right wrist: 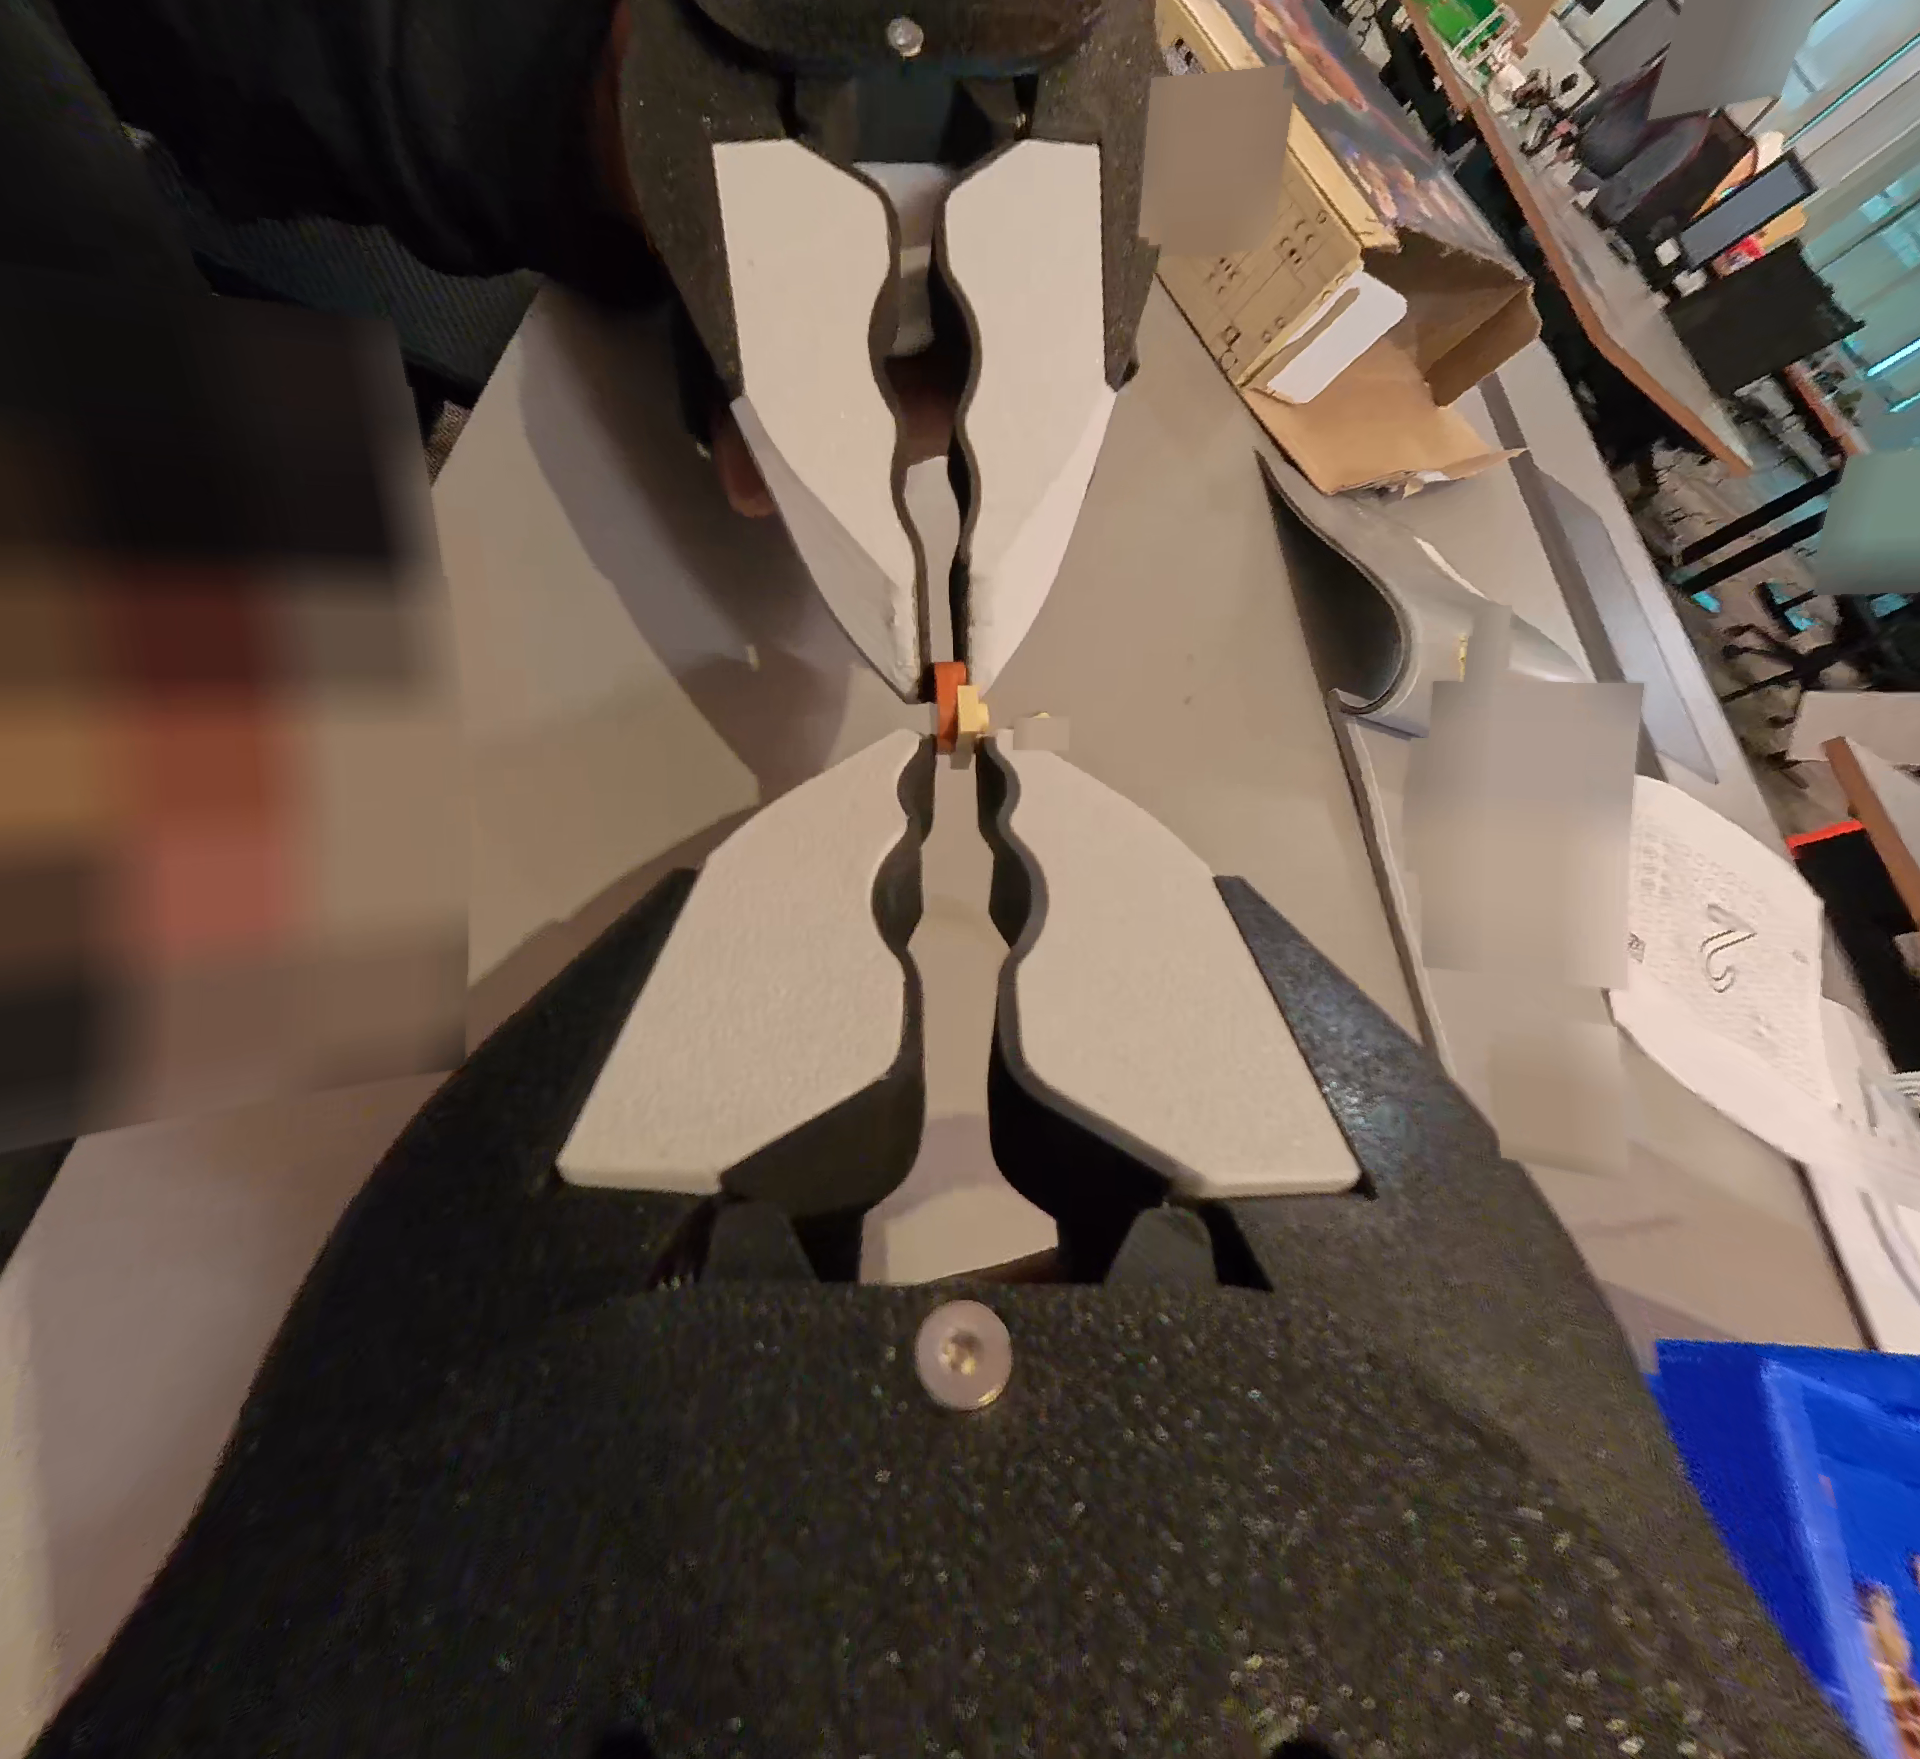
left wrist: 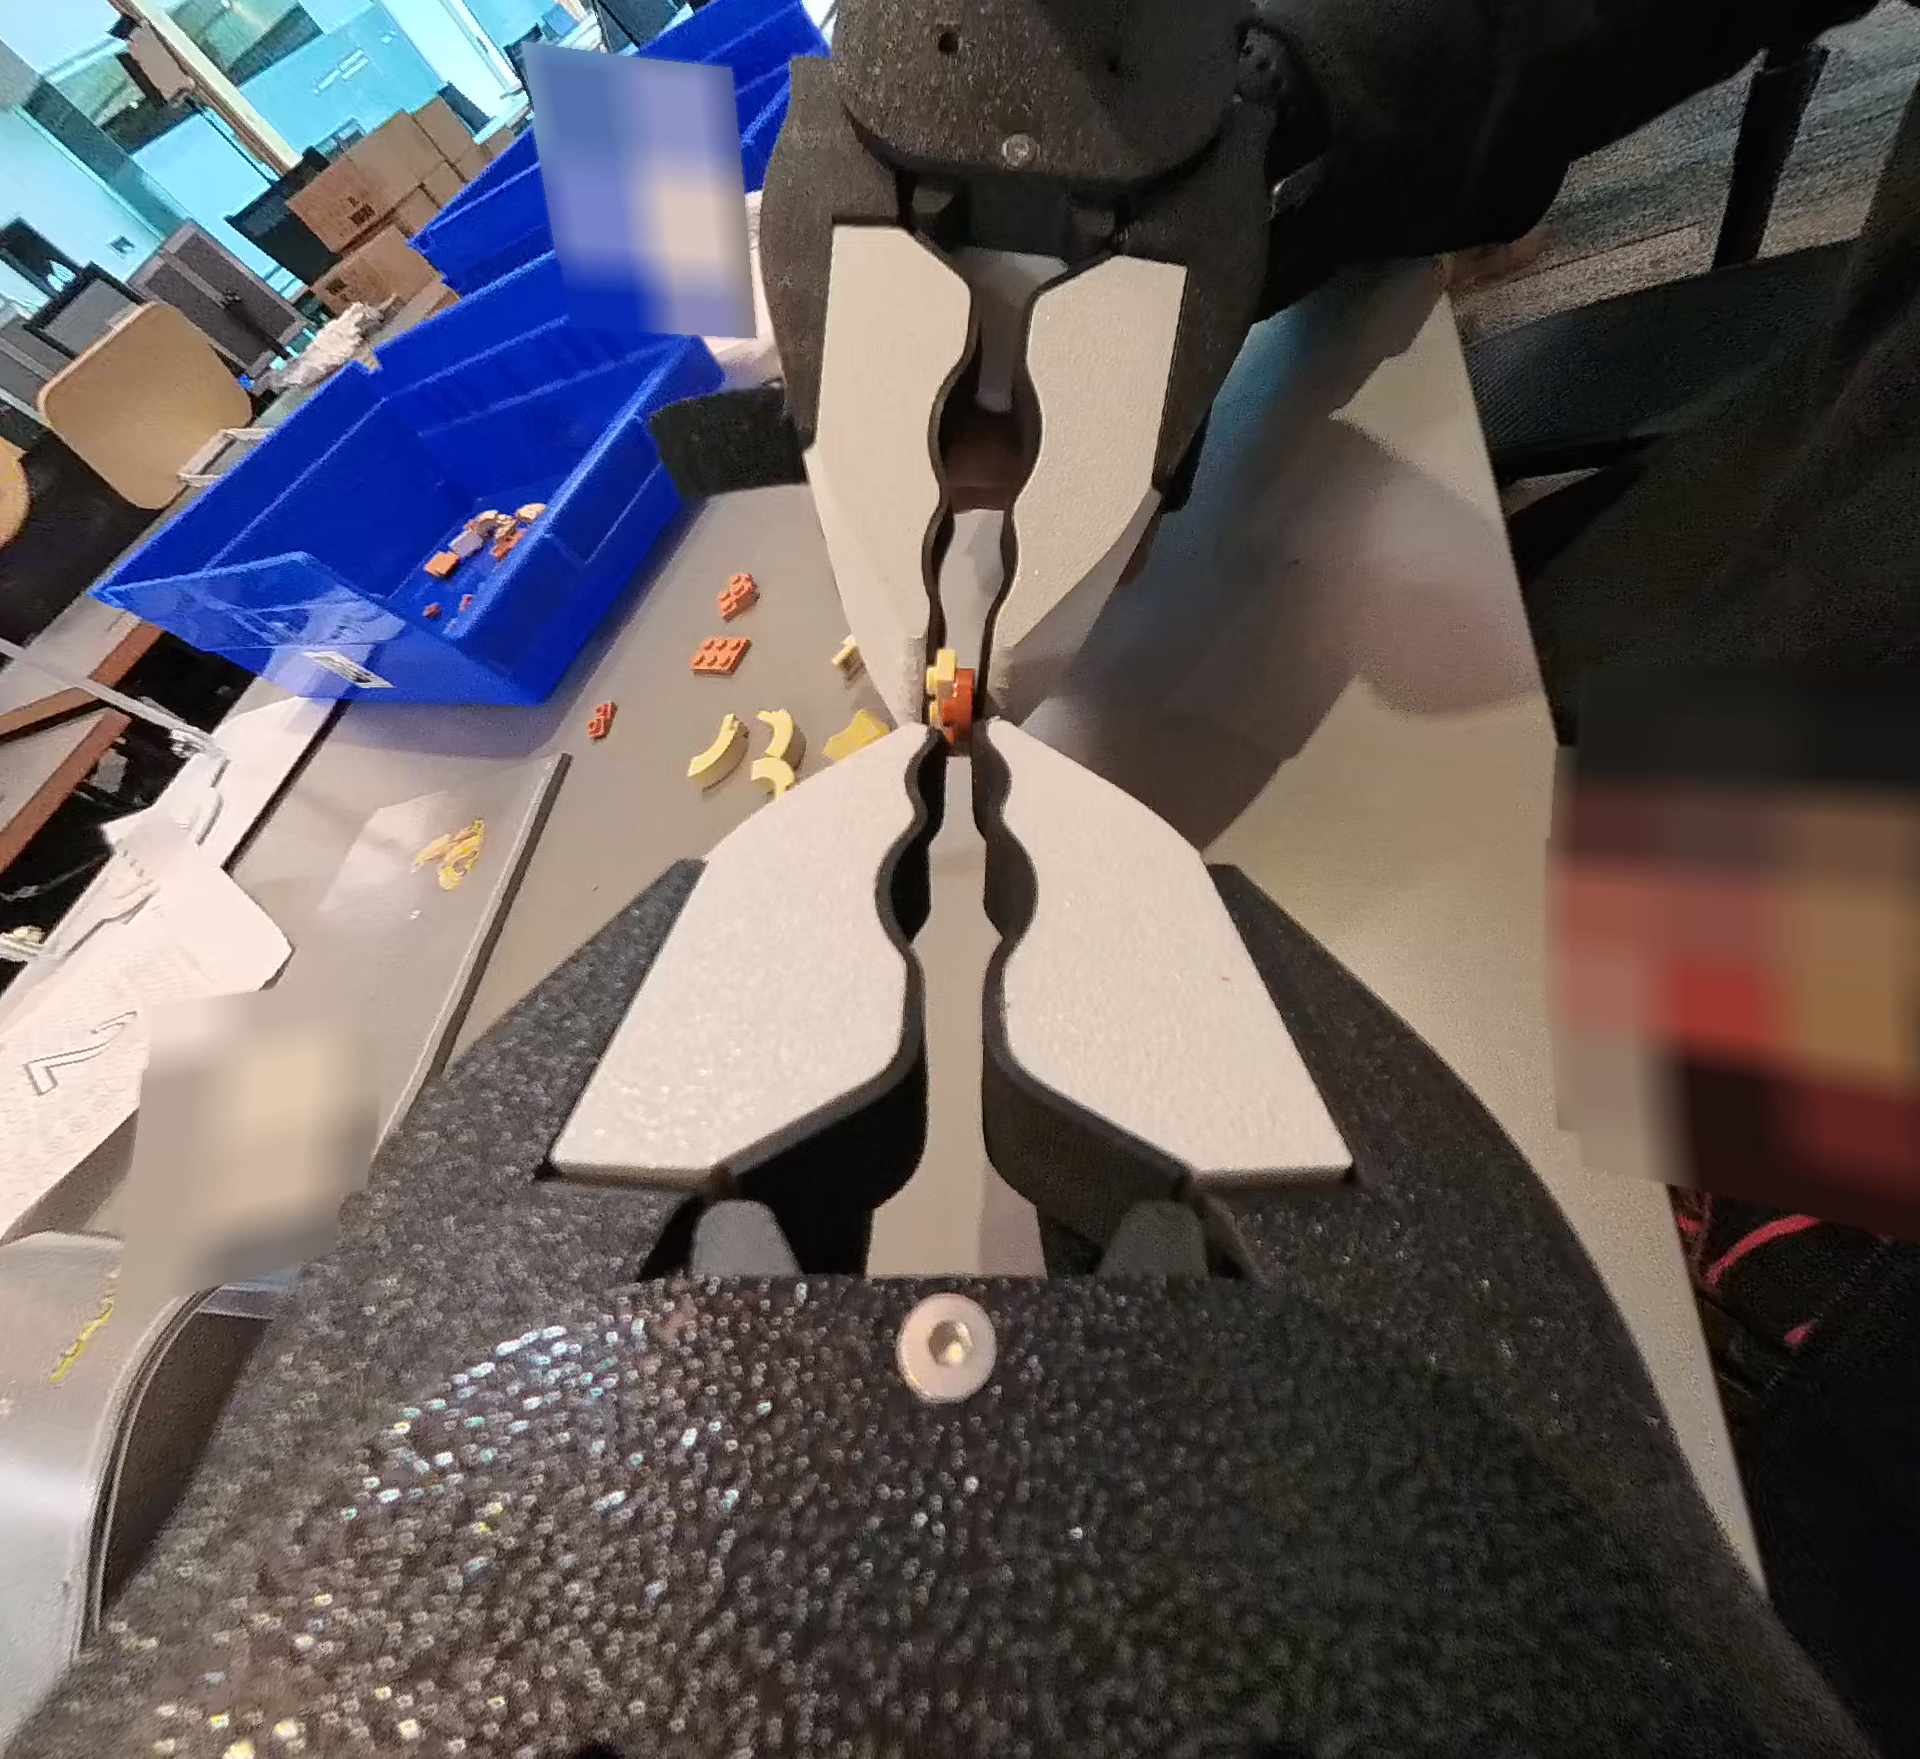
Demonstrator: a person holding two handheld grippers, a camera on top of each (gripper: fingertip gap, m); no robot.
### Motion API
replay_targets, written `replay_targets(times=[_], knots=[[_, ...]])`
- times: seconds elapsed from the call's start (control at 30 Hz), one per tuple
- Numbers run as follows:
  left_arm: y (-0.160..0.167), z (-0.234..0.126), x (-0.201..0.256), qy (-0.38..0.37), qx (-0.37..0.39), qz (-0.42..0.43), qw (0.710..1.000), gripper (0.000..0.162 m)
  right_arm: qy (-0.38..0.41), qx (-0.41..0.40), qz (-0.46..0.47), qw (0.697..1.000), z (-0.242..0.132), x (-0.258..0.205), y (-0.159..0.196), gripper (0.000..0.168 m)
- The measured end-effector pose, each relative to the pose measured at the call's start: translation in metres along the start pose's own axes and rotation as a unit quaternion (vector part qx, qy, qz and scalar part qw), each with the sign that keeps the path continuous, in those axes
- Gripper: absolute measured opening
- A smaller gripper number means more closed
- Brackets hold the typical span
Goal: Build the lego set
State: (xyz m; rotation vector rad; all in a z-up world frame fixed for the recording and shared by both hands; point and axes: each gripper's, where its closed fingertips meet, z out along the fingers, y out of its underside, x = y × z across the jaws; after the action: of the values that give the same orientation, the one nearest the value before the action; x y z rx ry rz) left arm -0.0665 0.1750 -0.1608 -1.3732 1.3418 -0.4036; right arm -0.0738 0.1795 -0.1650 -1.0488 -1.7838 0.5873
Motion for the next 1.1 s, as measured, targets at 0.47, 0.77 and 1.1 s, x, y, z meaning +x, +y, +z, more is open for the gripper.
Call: replay_targets(times=[0.47,0.77,1.1], knots=[[0.002,-0.018,-0.066,-0.006,-0.008,0.044,0.999,0.004,-0.006,0.042,0.163,0.986,0.000,0.043,0.002,0.031],[0.038,-0.007,-0.123,0.010,0.026,0.171,0.985,0.004,-0.005,0.078,0.197,0.977,0.017,0.059,-0.006,0.028],[0.063,0.007,-0.120,-0.035,0.023,0.205,0.978,0.004,-0.014,0.133,0.265,0.955,0.008,0.070,-0.003,0.030]])
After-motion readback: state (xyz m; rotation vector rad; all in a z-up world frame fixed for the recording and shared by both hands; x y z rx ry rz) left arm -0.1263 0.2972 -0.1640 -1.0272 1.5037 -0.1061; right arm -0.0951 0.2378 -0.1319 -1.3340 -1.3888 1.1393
